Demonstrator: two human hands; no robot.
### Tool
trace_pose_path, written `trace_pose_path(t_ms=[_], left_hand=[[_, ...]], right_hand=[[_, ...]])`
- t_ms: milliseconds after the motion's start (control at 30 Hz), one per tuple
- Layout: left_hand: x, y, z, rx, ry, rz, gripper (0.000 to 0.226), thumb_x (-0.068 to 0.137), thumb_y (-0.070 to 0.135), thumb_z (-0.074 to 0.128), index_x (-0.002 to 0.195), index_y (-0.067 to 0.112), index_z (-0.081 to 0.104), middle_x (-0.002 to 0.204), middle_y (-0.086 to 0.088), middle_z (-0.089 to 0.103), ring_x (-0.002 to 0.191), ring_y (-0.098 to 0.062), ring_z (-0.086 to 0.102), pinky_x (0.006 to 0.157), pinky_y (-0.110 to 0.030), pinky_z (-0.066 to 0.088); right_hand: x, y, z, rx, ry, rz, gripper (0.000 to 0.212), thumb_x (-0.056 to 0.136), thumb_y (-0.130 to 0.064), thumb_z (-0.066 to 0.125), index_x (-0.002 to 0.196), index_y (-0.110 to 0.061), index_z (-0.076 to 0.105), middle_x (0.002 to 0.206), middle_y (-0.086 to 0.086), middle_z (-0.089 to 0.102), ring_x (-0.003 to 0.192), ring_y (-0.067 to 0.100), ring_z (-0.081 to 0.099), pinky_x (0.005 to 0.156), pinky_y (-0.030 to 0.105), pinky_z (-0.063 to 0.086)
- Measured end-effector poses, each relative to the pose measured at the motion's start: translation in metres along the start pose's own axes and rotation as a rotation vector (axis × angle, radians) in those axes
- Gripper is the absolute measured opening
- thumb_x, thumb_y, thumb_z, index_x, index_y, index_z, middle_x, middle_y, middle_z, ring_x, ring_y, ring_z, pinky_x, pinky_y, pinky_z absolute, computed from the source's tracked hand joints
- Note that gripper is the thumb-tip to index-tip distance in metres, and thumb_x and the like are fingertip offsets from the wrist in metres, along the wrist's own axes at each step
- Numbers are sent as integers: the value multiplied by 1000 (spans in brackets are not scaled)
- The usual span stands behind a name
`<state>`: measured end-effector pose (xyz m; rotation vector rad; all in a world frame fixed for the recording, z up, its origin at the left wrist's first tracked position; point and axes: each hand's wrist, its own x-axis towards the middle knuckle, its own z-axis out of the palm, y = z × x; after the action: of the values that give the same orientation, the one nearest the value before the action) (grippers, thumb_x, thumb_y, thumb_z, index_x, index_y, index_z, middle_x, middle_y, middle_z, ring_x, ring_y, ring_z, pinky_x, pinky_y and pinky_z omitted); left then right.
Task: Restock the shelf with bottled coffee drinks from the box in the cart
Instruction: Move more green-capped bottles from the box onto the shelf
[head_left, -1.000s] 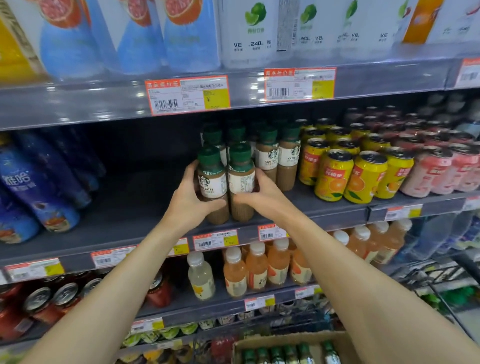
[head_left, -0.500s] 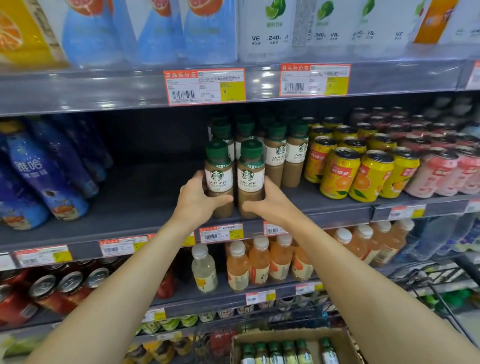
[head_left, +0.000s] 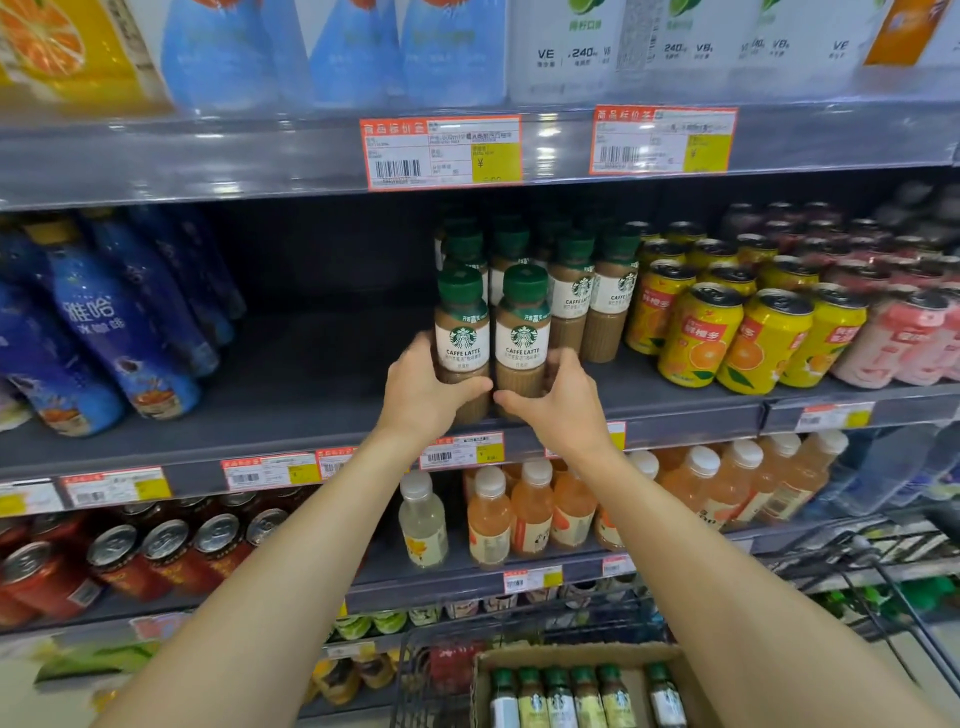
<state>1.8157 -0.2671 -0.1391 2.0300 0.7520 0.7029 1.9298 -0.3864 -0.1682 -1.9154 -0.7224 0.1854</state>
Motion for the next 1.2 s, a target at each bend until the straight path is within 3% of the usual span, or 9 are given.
trace_pose_path(t_ms=[100,167,333,467,600,733,967,1200], left_hand=[[-3,-6,7,37,51,-27,55,68,32,85,112,15,56,112,-1,64,106,-19,60,90,-41,53],[-4,-6,10,77,62,-53,57,66,36,84,111,14,57,110,-3,63,105,-21,59,88,-45,53],[-5,-2,10,136,70,-65,56,66,39,84,110,13,60,107,-3,65,100,-20,61,86,-42,54],[-6,1,8,166,66,-41,50,69,38,83,110,14,65,105,0,67,99,-17,62,83,-34,54],[-6,5,3,160,49,-48,44,71,34,82,108,15,69,102,2,70,95,-14,63,79,-27,50],[-8,7,3,161,50,-45,45,72,33,83,110,15,68,104,1,71,98,-16,63,81,-28,50],[-7,6,4,171,47,-52,48,71,33,83,112,14,67,107,-2,70,99,-18,64,83,-32,54],[-7,4,4,172,47,-42,50,72,34,82,114,14,66,108,-1,69,101,-18,63,86,-35,54]], right_hand=[[-3,-1,0,-23,-3,-4,62,75,-26,82,127,-11,50,123,3,61,113,17,57,85,27,48],[-4,-2,0,-48,-11,-19,63,76,-24,80,129,-11,50,125,4,61,116,19,56,88,29,48],[-18,-6,4,-42,134,-43,75,71,-29,86,130,-12,42,127,2,48,119,15,50,95,31,47],[-25,-7,9,-21,221,-31,55,75,-28,84,112,-17,45,108,-2,52,100,13,54,81,29,50],[-22,-9,12,-64,224,-28,46,78,-26,80,108,-13,47,108,0,50,96,12,51,76,26,43],[-8,-15,14,-107,233,24,45,81,-25,78,110,-10,48,111,4,54,95,15,51,75,26,39],[13,-19,22,-138,237,97,46,83,-25,76,114,-7,48,115,12,59,107,30,59,82,37,48],[23,-22,29,-154,239,116,44,83,-23,75,112,-3,49,114,16,60,106,35,59,78,35,45]])
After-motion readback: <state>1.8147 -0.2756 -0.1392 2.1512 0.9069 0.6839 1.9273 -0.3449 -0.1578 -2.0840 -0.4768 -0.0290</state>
